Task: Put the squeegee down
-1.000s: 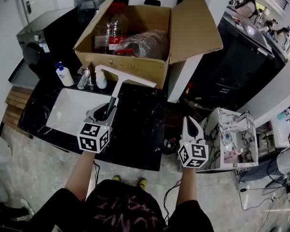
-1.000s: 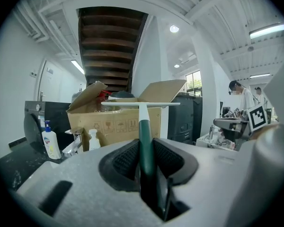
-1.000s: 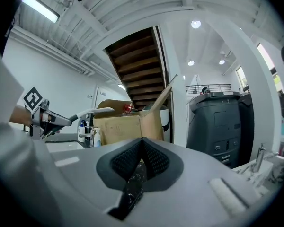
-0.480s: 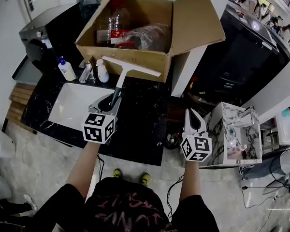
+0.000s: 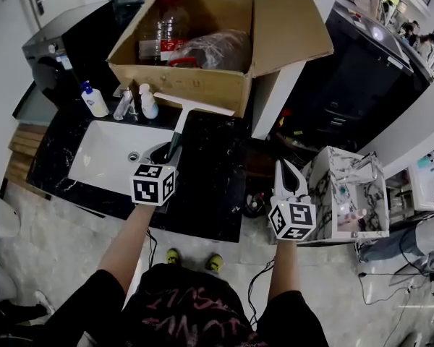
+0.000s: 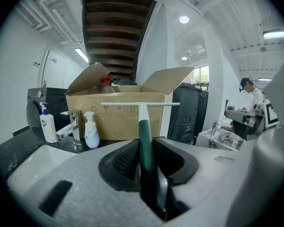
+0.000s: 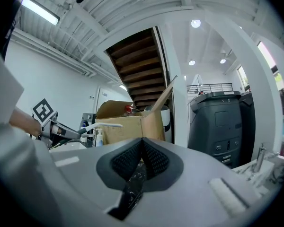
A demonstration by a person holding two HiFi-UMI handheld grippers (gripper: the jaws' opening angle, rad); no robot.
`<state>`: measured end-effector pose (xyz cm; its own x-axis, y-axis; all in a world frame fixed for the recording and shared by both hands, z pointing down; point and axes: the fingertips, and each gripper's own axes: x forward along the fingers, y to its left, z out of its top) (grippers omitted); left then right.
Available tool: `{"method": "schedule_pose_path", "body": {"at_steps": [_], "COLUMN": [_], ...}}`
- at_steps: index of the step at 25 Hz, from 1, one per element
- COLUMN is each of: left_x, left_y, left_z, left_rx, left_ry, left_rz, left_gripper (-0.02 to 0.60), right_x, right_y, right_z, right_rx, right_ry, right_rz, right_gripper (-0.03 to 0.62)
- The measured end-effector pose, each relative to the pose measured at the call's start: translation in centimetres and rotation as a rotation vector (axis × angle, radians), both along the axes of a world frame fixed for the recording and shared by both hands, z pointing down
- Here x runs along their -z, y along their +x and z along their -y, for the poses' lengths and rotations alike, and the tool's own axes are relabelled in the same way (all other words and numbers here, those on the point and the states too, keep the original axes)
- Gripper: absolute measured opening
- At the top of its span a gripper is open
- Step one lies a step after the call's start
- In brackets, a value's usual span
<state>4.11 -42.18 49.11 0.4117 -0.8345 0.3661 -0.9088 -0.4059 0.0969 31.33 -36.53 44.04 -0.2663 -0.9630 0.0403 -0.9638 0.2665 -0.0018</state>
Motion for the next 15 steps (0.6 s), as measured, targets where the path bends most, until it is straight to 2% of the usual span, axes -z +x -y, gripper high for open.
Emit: {"method": "schedule_pose_path", "body": {"at_steps": [15], "left_x": [-8.1], "left_y": [1.6], "left_z": [-0.8], "left_rx": [-0.005], "left_ry": [-0.177], "left_rz": [0.061], "left_gripper": [0.101], "right_x": [-1.7], "right_y": [0.3], "right_z": [0.5], "right_rx": [0.012], "right_ry": [-0.033], "right_rz": [0.008], "right_gripper": [0.0]}}
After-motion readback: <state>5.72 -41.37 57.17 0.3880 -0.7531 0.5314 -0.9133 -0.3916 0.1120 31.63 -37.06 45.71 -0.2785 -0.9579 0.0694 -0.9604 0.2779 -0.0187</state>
